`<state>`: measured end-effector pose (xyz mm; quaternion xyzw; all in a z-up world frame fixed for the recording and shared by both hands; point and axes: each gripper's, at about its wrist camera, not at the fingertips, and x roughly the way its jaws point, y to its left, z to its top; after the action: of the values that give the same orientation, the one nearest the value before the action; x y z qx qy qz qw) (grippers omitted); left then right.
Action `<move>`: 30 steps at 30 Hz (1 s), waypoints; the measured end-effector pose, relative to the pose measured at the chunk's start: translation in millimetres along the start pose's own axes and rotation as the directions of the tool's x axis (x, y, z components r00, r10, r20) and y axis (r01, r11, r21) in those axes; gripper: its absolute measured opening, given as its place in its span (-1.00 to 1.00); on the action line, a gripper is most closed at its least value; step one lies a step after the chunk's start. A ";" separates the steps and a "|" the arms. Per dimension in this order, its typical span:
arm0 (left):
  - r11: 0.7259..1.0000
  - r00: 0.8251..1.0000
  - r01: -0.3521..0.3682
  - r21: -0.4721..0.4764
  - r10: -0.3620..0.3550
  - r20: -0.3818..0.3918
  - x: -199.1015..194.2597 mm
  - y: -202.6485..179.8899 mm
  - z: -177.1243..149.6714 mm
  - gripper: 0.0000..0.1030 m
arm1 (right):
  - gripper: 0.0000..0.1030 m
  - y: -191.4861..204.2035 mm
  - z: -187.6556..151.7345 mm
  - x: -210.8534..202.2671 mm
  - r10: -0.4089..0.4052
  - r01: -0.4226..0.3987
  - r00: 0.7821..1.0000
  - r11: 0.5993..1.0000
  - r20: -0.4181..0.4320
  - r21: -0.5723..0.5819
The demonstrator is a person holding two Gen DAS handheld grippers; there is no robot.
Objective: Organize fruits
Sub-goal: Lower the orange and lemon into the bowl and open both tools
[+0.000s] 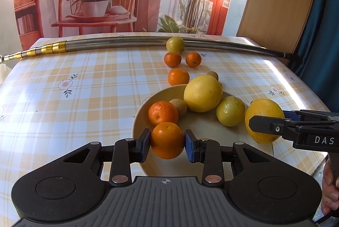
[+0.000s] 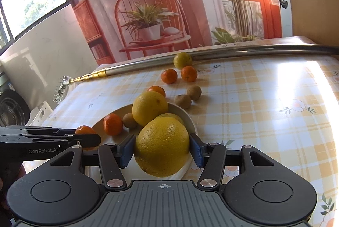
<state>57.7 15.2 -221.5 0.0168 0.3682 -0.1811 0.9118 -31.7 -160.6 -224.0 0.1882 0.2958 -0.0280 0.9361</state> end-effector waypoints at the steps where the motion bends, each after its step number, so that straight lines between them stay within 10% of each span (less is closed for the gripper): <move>1: 1.000 1.000 0.000 -0.001 0.000 -0.004 0.9 0.0 -0.4 -0.30 | -0.01 0.9 -0.3 2.2 0.000 0.000 1.000 1.000 -0.013 -0.005; 30: 0.999 0.999 -0.042 0.025 0.042 -0.009 15.9 0.0 -0.5 -0.29 | -0.04 2.0 10.8 14.4 -0.040 0.037 0.998 0.998 -0.046 -0.053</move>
<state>68.0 10.3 -232.7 0.0366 0.3697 -0.1663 0.9134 -13.7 -161.9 -223.3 0.1587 0.3221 -0.0339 0.9327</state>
